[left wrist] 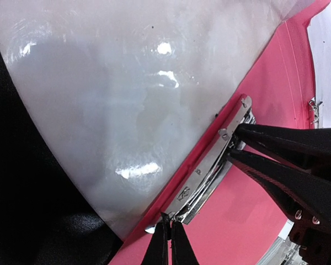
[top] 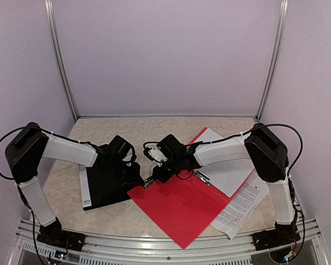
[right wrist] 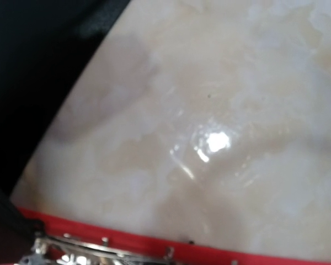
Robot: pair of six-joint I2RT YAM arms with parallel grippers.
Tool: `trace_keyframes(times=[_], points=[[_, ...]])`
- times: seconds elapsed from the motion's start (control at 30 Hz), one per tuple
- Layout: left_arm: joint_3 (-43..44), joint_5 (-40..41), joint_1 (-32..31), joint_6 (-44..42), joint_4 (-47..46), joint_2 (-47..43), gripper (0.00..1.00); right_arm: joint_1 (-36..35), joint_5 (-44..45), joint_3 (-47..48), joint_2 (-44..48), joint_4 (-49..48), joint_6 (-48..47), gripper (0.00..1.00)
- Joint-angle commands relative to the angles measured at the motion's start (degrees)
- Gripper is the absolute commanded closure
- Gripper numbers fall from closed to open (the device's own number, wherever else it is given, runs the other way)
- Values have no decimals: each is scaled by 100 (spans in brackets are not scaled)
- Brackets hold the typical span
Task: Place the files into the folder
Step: Open the spring clip on the folder at the center of the board.
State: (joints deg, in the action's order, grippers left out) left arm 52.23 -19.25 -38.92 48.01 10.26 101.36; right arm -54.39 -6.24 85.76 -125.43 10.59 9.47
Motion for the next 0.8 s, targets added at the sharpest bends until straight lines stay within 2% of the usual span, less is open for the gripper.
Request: trace_keyframes(times=[0.0, 0.23, 0.47, 0.77], points=[[5, 26, 57, -202, 61, 0, 100, -56, 210, -393, -300, 339, -60, 91], [26, -13, 98, -224, 48, -9, 100, -63, 192, -757, -320, 161, 22, 97], [74, -413, 24, -10, -200, 64, 100, -85, 265, -1124, -421, -109, 291, 100], [0, 255, -1, -306, 618, 397, 100, -139, 241, -1361, -364, -292, 437, 100]])
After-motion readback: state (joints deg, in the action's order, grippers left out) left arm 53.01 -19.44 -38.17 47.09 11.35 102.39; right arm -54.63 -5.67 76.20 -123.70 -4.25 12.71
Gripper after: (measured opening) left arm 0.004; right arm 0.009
